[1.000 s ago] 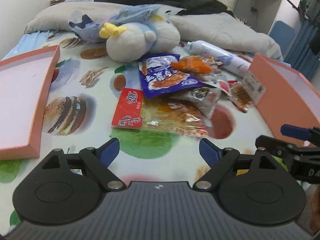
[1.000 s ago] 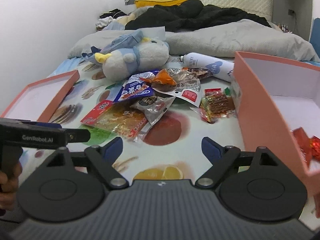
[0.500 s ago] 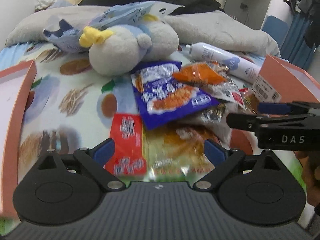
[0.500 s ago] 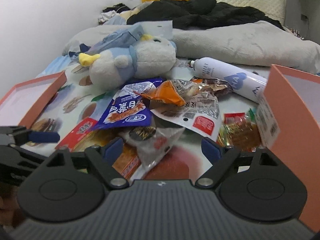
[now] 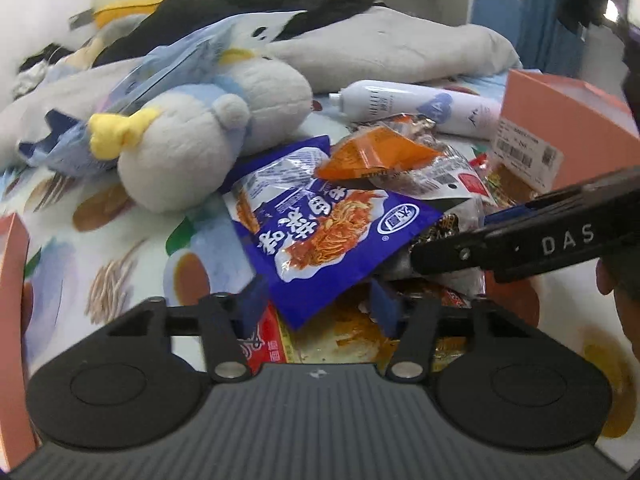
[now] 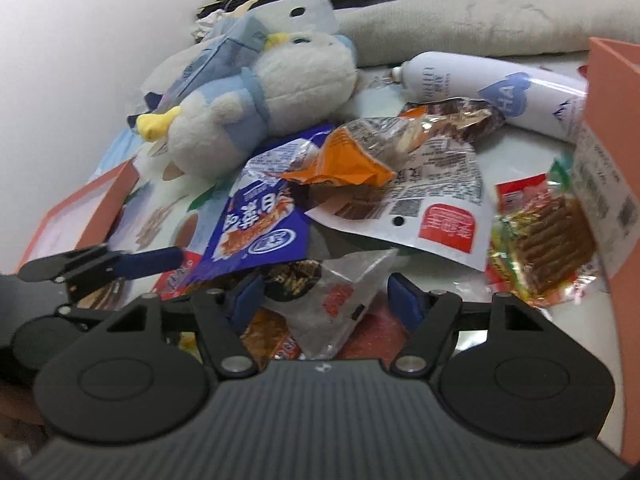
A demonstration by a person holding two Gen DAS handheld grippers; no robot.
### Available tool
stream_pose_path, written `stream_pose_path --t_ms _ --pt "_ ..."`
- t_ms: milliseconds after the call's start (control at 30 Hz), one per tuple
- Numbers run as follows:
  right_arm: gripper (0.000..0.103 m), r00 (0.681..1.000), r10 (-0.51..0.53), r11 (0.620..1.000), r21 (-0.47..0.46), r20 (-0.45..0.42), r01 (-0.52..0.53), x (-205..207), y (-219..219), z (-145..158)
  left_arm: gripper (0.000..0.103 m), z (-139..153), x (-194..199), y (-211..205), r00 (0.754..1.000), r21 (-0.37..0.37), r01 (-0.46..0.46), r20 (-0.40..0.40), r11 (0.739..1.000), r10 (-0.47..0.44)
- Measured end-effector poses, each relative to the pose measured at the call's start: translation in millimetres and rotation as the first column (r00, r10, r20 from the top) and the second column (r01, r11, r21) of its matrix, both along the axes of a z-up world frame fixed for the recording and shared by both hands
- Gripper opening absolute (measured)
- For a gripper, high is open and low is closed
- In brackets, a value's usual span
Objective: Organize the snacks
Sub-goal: 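Grasp the blue noodle-snack bag with the left gripper while the right grasps the clear wrapped candy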
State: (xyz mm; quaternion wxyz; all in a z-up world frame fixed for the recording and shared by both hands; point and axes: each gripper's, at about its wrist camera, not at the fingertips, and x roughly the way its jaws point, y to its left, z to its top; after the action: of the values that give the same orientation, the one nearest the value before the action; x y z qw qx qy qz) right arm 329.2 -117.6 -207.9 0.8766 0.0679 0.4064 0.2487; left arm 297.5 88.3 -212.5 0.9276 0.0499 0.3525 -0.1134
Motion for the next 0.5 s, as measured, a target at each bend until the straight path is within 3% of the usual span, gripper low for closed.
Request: stream_pose_path --t_ms 200,267,333,500 --pt "0.064 1.000 -0.009 0.999 0.036 -0.026 0.010 4.5 0.6 -1.5 0.011 -3.4 2.3 -13.1 0.999 0.063 0.051 0.014 0.997 -0.052" --pt "0.061 1.000 -0.009 1.000 0.024 -0.022 0.010 2.6 0.7 1.5 0.007 -1.2 0.1 -18.8 0.998 0.096 0.057 0.025 0.994 -0.060" --pt "0.053 1.000 -0.008 1.000 0.012 -0.015 0.009 -0.1 -0.2 4.7 0.005 2.2 -1.7 -18.3 0.998 0.075 0.052 0.019 0.996 -0.053" --pt "0.052 1.000 -0.014 1.000 -0.017 -0.009 0.014 -13.6 -6.9 11.1 0.004 12.8 -11.9 -17.1 0.999 0.045 0.034 0.004 0.998 -0.034"
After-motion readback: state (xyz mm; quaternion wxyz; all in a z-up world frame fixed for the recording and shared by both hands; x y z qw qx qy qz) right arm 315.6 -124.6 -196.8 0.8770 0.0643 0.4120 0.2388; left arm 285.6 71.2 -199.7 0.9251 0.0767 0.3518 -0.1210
